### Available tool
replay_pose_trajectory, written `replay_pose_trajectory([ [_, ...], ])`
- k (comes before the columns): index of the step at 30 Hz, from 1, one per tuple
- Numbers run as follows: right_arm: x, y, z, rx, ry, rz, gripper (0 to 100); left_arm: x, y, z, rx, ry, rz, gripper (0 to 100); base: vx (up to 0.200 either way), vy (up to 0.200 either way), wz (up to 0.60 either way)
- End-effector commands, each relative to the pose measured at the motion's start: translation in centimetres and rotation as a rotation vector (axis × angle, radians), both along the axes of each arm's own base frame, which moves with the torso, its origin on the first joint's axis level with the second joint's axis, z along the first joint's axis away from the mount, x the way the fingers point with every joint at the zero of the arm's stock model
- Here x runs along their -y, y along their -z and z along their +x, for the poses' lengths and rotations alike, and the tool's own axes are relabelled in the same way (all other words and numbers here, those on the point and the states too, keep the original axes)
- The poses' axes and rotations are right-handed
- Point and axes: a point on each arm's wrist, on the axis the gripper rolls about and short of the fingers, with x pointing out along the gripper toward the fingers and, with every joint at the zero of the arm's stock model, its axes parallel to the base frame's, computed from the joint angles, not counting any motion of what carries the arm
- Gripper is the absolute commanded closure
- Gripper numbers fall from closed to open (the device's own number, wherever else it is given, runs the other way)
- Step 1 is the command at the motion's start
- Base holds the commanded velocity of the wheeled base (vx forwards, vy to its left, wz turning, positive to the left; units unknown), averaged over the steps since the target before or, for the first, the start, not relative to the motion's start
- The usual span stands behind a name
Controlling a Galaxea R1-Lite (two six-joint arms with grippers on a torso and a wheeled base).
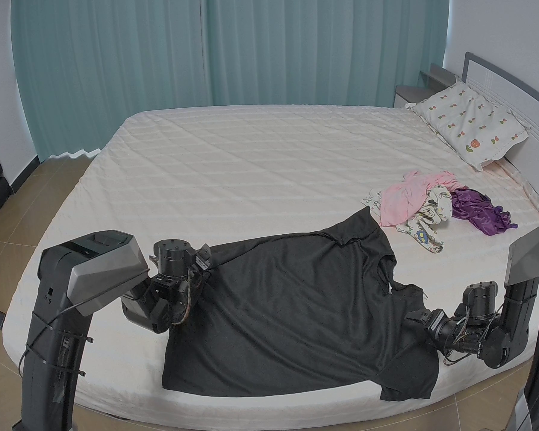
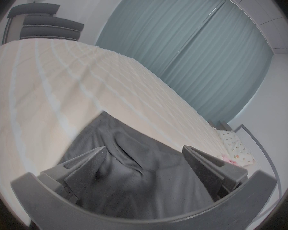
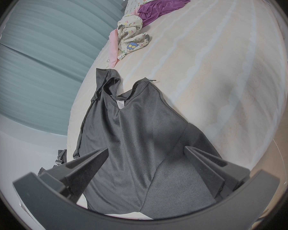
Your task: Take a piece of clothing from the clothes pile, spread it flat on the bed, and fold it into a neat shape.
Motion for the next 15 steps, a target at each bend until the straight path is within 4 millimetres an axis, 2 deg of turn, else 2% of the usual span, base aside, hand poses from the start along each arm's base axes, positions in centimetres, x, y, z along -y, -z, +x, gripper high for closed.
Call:
replay_pose_trajectory([
  [1, 0.0, 0.0, 0.0, -0.001, 0.000, 0.000, 0, -2.2, -0.2, 0.4, 0.005, -0.059, 0.003, 0, 0.000, 0.000, 0.00],
  [4, 0.0, 0.0, 0.0, -0.001, 0.001, -0.001, 0, -1.6, -0.8, 0.3, 0.020, -0.046, -0.012, 0, 0.000, 0.000, 0.00],
  [11, 0.0, 0.0, 0.0, -0.001, -0.002, 0.000, 0, 2.3, -1.3, -0.8, 0.042, 0.030, -0.064, 0, 0.000, 0.000, 0.00],
  [12, 0.0, 0.0, 0.0, 0.000, -0.003, 0.001, 0, 3.5, -1.3, -1.3, 0.041, 0.056, -0.079, 0, 0.000, 0.000, 0.00],
  [15, -0.2, 0.1, 0.1, -0.001, -0.008, 0.000, 0, 4.6, -1.2, -1.7, 0.032, 0.094, -0.085, 0, 0.000, 0.000, 0.00],
])
